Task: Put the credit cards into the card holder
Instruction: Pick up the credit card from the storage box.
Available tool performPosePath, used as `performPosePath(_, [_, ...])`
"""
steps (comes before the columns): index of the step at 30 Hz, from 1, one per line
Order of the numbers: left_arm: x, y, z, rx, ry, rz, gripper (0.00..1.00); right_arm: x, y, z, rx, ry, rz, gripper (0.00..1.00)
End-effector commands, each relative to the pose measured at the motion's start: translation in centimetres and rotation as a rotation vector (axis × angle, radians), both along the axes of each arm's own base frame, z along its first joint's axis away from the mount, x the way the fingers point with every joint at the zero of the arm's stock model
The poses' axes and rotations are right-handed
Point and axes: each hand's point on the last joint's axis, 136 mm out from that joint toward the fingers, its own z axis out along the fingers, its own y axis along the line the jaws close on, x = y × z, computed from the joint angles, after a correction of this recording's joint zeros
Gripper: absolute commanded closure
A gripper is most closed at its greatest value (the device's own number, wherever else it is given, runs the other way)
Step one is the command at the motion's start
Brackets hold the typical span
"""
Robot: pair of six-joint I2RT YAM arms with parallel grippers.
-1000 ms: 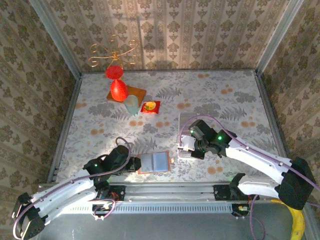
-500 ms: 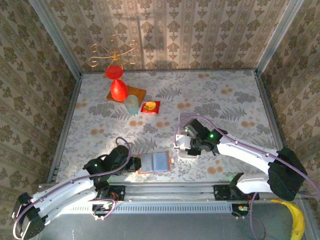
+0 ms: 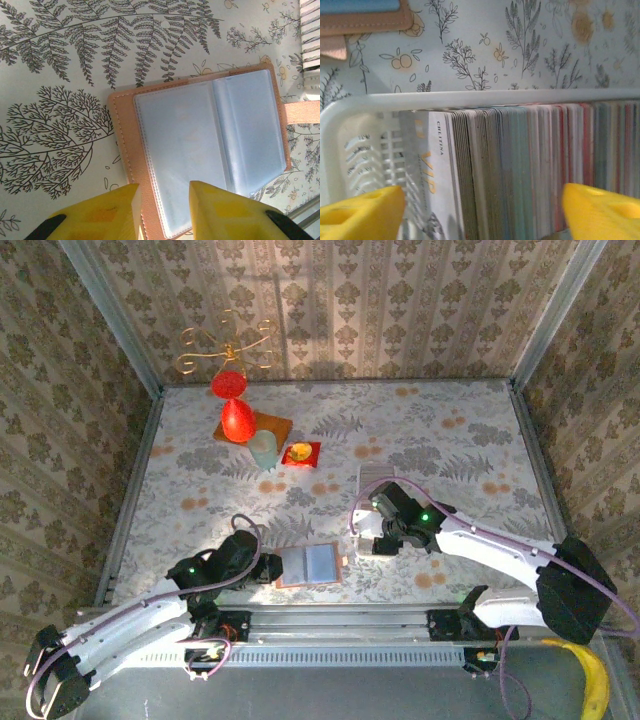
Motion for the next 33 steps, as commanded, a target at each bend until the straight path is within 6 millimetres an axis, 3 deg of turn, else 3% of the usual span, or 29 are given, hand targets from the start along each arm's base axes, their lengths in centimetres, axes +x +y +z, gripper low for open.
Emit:
performPosePath(1, [0.3,-0.4,0.8,-0.024,-0.020,-0.008,0.70,0.5,-0.2,0.2,-0.016,-0.048,0.003,0.08])
performPosePath(12, [0.4,-0.6,1.0,-0.031,-0.025,-0.011,0.70,1.6,0.3,-1.7,-0.064,-0.049,0.016,0.07])
performPosePath(16, [0.3,-0.5,0.8,-0.029,-0.017,-0.009,0.72,1.7,0.5,-1.9,-0.070,-0.054,0.029,0.18])
performPosePath(21, [0.3,-0.5,0.7,-0.030,-0.015,-0.006,0.74,1.4,0.4,-1.7,-0.069,-0.050,0.040,0.42])
performPosePath(24, [0.2,-0.5,0.7,-0.032,-0.012,-0.008,0.74,1.2,0.4,-1.4,-0.065,-0.052,0.043,0.52])
performPosePath(33, [0.2,-0.7,0.9,-0.045,-0.007,-0.007,0.76,0.7,0.4,-0.8,-0.040,-0.051,0.054,0.66])
